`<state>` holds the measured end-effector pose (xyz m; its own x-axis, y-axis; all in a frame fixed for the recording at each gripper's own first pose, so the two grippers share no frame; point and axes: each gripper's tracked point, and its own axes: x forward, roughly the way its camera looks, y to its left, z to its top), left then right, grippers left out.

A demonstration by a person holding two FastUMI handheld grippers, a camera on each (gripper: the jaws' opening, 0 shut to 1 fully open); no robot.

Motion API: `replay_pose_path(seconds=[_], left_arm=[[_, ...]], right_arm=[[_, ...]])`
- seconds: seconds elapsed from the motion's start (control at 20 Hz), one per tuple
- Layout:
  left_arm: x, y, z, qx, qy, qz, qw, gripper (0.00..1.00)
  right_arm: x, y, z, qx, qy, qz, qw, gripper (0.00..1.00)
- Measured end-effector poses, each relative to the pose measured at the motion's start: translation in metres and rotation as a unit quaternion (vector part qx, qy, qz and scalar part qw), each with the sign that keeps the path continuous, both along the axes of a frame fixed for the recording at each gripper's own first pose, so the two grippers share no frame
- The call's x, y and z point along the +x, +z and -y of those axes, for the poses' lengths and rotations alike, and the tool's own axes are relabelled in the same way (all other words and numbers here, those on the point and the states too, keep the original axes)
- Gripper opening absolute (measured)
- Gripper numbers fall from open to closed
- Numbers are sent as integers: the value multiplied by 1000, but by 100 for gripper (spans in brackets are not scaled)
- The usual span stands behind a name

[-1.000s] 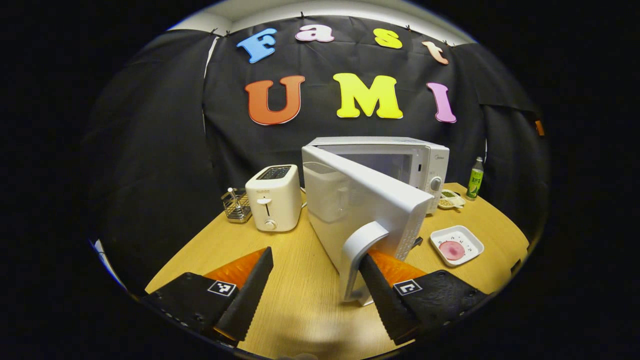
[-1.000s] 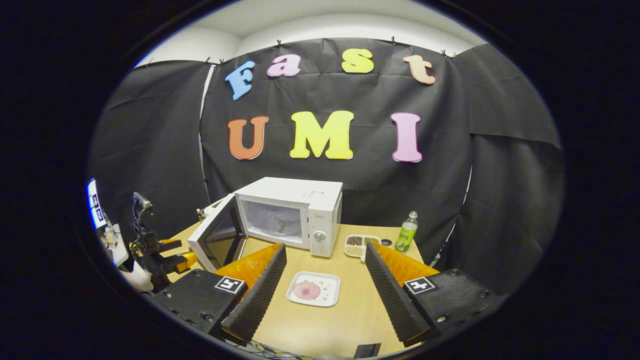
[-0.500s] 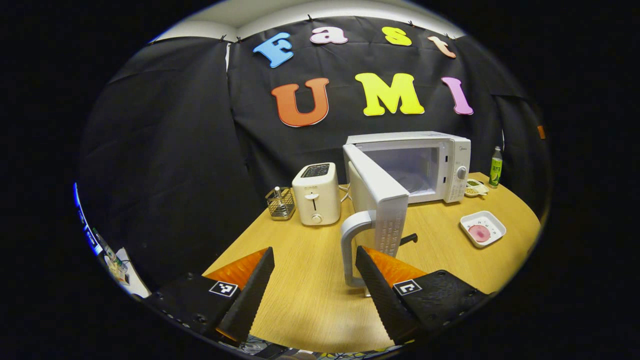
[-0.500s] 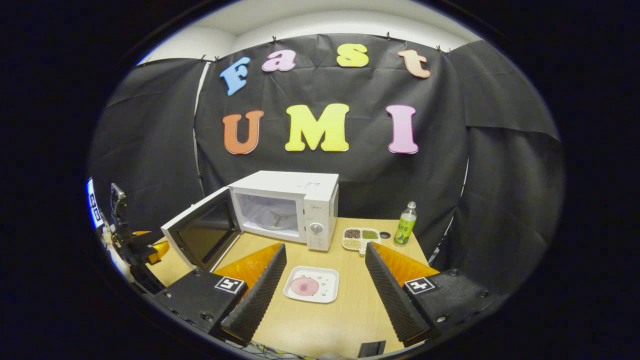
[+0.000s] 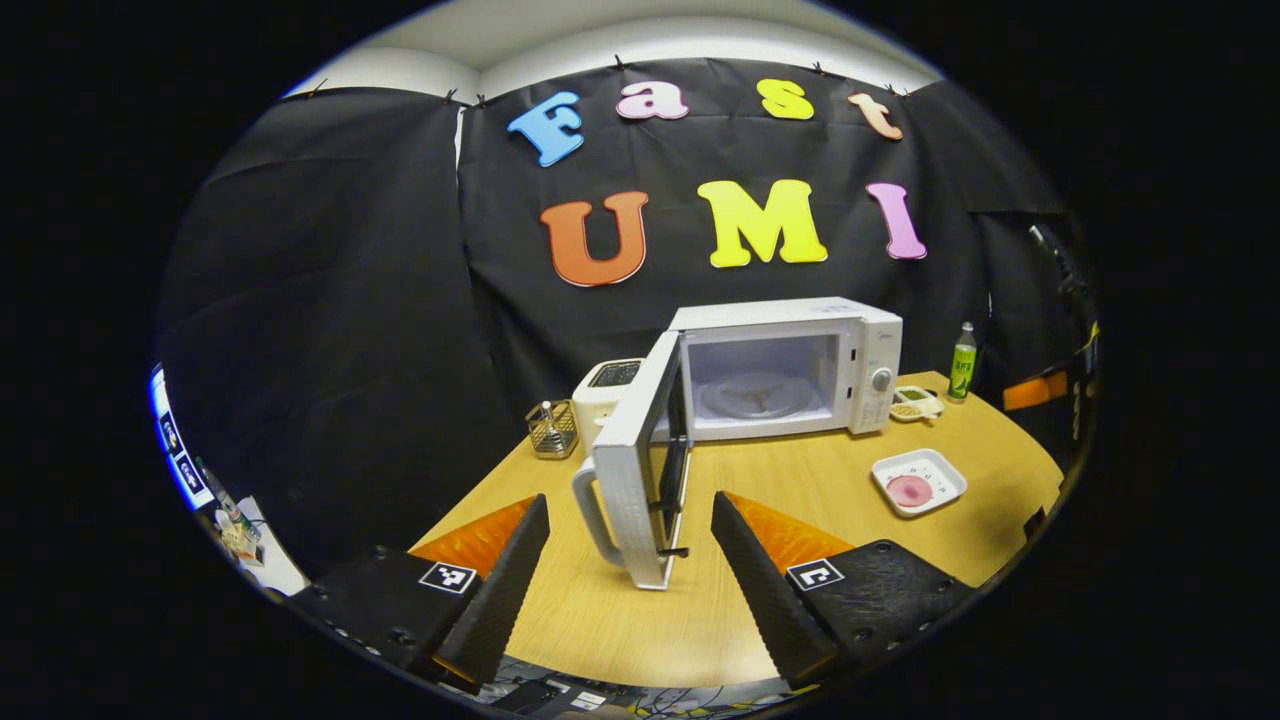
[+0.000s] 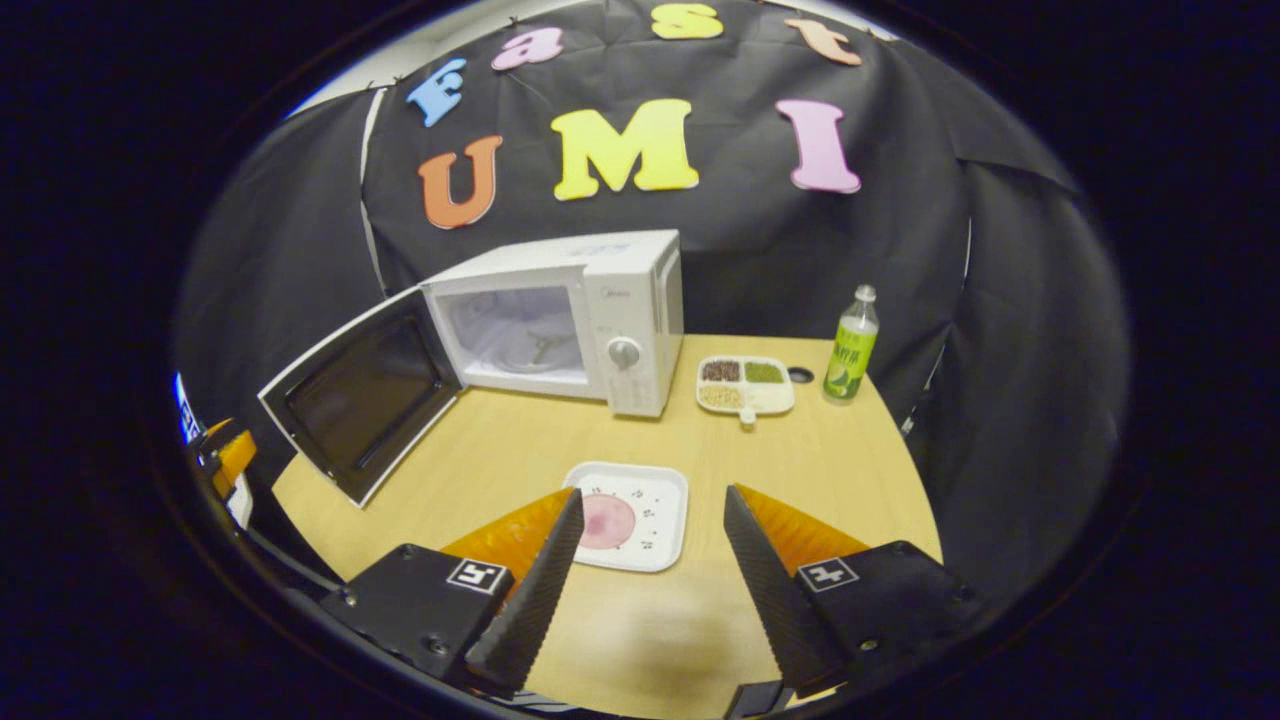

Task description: Open the microwave oven with the left hand, put the food in, and close the microwave oven.

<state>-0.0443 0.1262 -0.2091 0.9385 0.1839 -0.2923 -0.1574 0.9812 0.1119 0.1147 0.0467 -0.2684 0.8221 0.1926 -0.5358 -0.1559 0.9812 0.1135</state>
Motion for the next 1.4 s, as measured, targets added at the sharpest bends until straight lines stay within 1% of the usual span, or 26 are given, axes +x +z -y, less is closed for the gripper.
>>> replay_pose_path(seconds=[0.05, 0.2, 0.25, 0.3, 0.35, 0.4, 0.5, 0.55, 0.6, 0.7, 0.75, 0.8, 0.85, 0.9, 1.0, 1.1, 1.25, 1.4], left_arm=[[1, 8, 8, 0, -3, 7, 1000, 97], [11, 28, 36, -7, -8, 22, 1000, 96], [14, 34, 43, -7, -9, 25, 1000, 96], [18, 39, 50, -6, -8, 30, 1000, 97], [21, 44, 56, -4, -7, 33, 999, 97], [25, 47, 61, -4, -6, 35, 999, 96], [32, 48, 72, -2, -7, 34, 999, 96], [32, 44, 76, -4, -4, 25, 1000, 96], [32, 40, 79, -6, -1, 19, 1000, 97], [31, 35, 82, -5, 11, 9, 1000, 96], [29, 32, 82, -4, 18, 3, 1000, 96], [28, 31, 83, -2, 23, -2, 1000, 96], [26, 30, 82, 1, 30, -6, 1000, 97], [24, 29, 83, 2, 36, -9, 999, 97], [23, 27, 85, 7, 46, -16, 999, 96], [23, 25, 90, 9, 53, -24, 998, 96], [24, 27, 99, 7, 61, -29, 998, 97], [29, 33, 107, 2, 71, -26, 997, 97]], right_arm=[[5, -14, 1, 7, 0, -22, 1000, 84], [31, -48, 1, 15, 11, -71, 997, 78], [40, -61, 1, 22, 12, -87, 996, 72], [49, -74, 1, 26, 13, -105, 994, 70], [55, -86, 1, 30, 11, -128, 991, 65], [60, -98, 0, 38, 17, -149, 988, 52], [67, -120, -7, 49, 30, -190, 980, 47], [69, -128, -6, 47, 33, -204, 977, 41], [71, -133, -5, 52, 33, -215, 975, 40], [72, -143, -6, 66, 32, -245, 967, 31], [70, -150, -6, 71, 29, -264, 961, 36], [72, -151, -4, 79, 22, -272, 959, 21], [75, -154, -1, 78, 13, -280, 957, 12], [76, -154, 0, 87, 8, -286, 954, 11], [76, -153, 1, 103, 10, -310, 945, 7], [76, -154, 1, 121, 16, -322, 939, 6], [76, -155, -1, 150, 22, -328, 933, 4], [77, -153, -2, 183, 40, -326, 926, 4]])
